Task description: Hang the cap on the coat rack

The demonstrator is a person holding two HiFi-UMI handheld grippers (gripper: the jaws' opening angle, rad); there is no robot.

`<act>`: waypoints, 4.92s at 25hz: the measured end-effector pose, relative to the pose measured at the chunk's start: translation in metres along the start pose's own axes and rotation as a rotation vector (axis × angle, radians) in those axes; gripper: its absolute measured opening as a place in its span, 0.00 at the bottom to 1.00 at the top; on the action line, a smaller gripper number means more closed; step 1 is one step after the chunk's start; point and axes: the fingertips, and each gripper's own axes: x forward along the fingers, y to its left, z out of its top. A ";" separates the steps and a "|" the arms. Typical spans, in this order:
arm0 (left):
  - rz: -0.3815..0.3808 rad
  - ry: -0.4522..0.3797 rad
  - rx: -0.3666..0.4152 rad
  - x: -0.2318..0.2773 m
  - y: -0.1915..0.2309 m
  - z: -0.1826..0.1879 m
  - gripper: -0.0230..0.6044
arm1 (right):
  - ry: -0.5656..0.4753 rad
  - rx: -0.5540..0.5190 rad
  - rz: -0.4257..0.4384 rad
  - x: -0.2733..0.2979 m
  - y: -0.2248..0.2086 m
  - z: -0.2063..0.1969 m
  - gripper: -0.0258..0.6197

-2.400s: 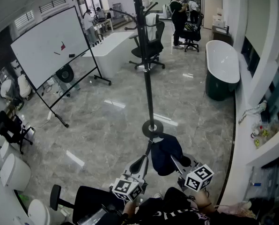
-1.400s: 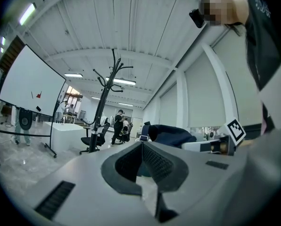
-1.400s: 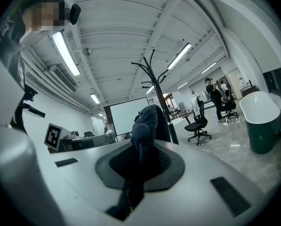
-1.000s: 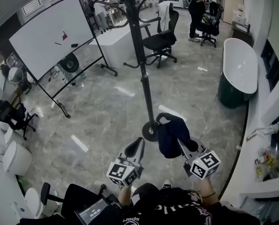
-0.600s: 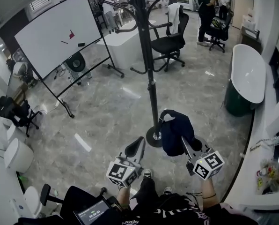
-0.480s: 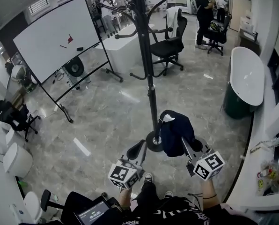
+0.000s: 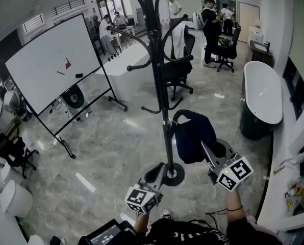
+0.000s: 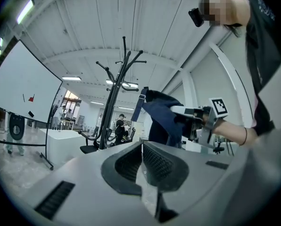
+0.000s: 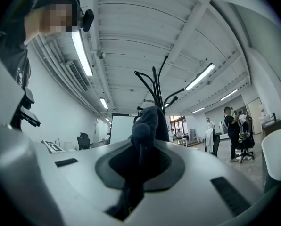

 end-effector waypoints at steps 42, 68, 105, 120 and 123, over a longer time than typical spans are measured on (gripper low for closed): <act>-0.042 0.034 -0.088 0.040 0.060 -0.011 0.05 | -0.209 -0.320 -0.001 0.151 -0.045 0.170 0.09; -0.026 0.061 -0.120 0.038 0.038 -0.024 0.05 | -0.130 0.027 0.044 0.146 -0.074 0.052 0.41; 0.108 0.193 -0.152 -0.080 -0.166 -0.097 0.05 | 0.273 0.177 0.162 -0.115 0.063 -0.137 0.09; 0.124 0.142 -0.101 -0.163 -0.154 -0.083 0.05 | 0.355 0.275 0.133 -0.157 0.166 -0.171 0.09; 0.128 0.133 -0.079 -0.200 -0.151 -0.072 0.05 | 0.354 0.287 0.143 -0.157 0.208 -0.170 0.09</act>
